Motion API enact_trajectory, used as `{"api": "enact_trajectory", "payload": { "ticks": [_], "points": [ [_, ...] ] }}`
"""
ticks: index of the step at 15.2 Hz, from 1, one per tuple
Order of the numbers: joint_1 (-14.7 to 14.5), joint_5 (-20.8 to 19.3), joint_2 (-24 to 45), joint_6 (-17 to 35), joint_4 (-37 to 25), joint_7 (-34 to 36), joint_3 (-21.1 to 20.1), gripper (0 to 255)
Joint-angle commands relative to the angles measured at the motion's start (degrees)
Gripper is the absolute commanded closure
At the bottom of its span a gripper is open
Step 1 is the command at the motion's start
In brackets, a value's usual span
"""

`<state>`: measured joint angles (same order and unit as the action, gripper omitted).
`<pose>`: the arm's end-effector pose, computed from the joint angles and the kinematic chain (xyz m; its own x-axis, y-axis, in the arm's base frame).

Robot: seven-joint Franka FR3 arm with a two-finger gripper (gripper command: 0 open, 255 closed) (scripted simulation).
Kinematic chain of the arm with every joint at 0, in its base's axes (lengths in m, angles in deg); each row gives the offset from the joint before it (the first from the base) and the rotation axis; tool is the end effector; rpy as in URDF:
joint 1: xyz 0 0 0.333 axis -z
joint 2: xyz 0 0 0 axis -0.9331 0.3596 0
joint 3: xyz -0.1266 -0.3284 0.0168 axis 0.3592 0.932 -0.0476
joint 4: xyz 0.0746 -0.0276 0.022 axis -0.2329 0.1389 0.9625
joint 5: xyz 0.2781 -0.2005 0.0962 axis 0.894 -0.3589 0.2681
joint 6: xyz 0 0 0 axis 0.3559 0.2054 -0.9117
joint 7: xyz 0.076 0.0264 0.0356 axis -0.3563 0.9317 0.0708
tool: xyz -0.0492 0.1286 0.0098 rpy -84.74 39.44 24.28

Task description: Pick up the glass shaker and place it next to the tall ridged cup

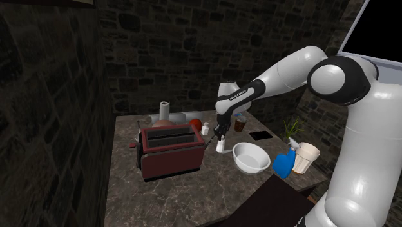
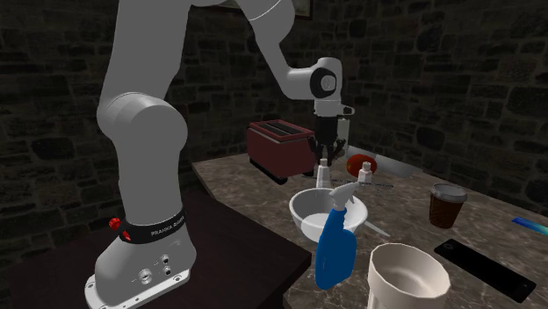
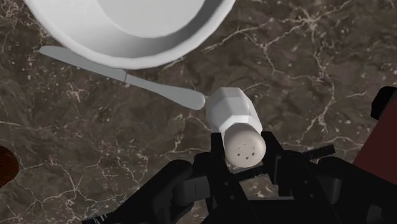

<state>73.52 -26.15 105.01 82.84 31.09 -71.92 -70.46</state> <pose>0.5534 -0.0863 0.3016 0.9952 0.0567 -0.0800 0.0622 -0.9957 0.0681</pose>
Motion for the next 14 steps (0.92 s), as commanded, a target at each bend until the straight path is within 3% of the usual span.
{"api": "enact_trajectory", "payload": {
  "ticks": [1, 14],
  "points": [
    [0.0, 0.0, -1.2, -1.2, 0.0, -0.1, 0.0, 255],
    [-0.1, 0.1, -7.1, -10.0, -2.8, -0.7, 0.0, 255]
  ]
}}
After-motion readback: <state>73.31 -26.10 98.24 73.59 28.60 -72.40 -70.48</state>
